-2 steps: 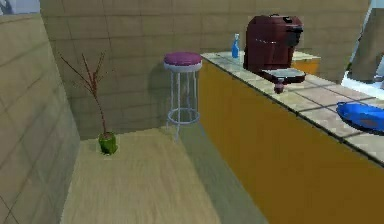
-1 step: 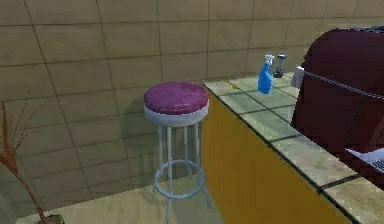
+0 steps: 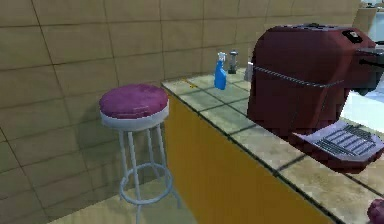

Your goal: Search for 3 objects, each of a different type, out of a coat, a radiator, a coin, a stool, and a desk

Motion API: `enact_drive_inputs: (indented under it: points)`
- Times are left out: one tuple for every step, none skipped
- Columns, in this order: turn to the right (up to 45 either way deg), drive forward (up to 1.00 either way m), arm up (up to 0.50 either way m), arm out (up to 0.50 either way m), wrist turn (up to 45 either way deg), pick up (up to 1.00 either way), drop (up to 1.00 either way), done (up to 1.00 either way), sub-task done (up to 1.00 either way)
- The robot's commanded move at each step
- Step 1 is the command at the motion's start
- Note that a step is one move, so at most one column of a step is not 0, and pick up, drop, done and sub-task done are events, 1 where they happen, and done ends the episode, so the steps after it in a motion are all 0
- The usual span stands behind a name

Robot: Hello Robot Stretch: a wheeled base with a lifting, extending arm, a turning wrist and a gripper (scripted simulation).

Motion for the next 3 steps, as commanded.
enact_drive_inputs:
  points:
    - [3.0,0.00,0.00,0.00,0.0,0.00,0.00,0.00,0.00]
    - [0.0,0.20,0.00,0.00,0.0,0.00,0.00,0.00,0.00]
    - [-21.0,0.00,0.00,0.00,0.0,0.00,0.00,0.00,0.00]
